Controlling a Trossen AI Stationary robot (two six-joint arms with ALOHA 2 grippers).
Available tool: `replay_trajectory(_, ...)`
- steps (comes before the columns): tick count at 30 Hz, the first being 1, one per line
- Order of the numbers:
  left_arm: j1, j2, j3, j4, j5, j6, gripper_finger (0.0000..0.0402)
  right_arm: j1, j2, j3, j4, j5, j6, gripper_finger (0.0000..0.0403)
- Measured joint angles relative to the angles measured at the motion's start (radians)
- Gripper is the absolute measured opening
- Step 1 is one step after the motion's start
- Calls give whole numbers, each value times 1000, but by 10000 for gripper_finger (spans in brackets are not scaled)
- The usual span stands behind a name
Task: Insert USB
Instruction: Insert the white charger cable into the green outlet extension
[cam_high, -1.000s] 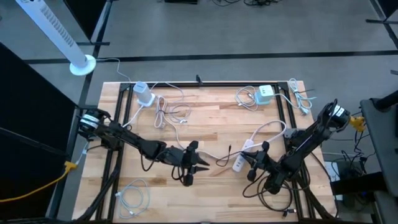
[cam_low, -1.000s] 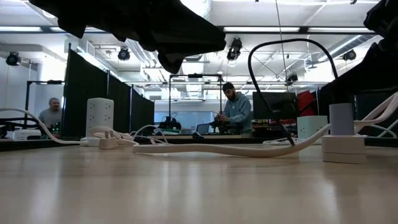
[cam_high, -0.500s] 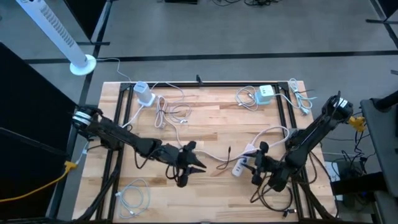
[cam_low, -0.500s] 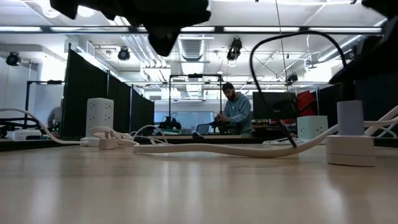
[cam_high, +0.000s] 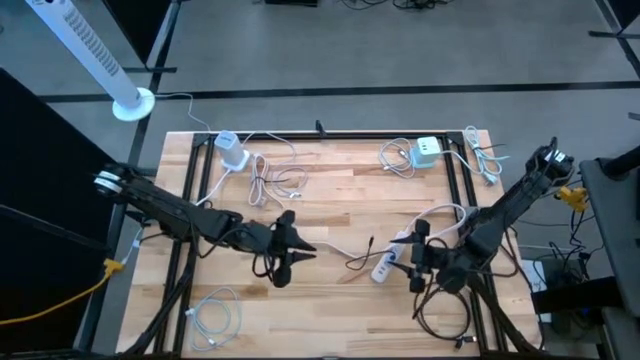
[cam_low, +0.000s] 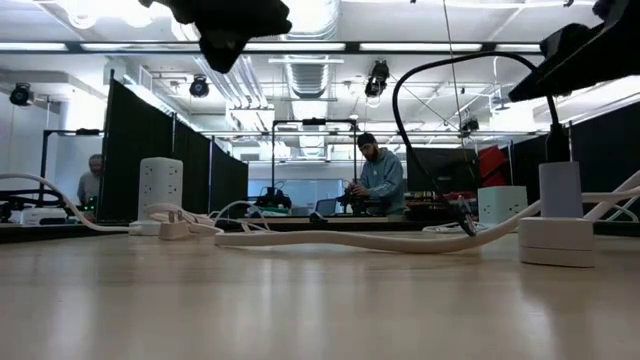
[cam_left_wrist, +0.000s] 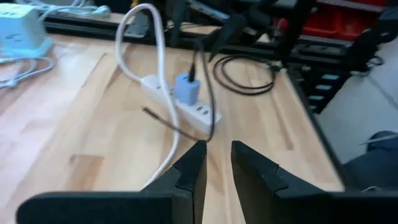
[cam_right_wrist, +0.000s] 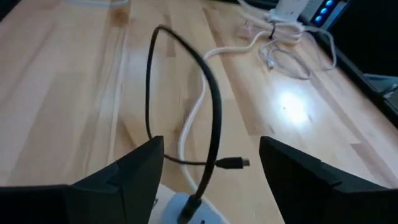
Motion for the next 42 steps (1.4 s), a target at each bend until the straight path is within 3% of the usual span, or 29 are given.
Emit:
replay_trajectory(11, 78, -66, -37, -80, -35, 79, 63, -206, -15, 180, -146, -227, -134, 225)
replay_trajectory(21, 259, -226, -317, 148, 102, 172, 63, -471, -14, 314, -157, -586, -274, 232)
replay_trajectory(25, 326, -265, -370, 182, 117, 212, 64, -559, -14, 356, -158, -566, -306, 239)
replay_trajectory(32, 416, -282, -365, 185, 115, 292, 64, -674, -14, 427, -156, -385, -303, 230)
replay_trajectory(37, 439, -282, -364, 194, 109, 405, 65, -774, -9, 428, -156, -373, -279, 212)
replay_trajectory(42, 477, -282, -364, 213, 70, 382, 65, -961, -1, 410, -235, -376, -238, 197)
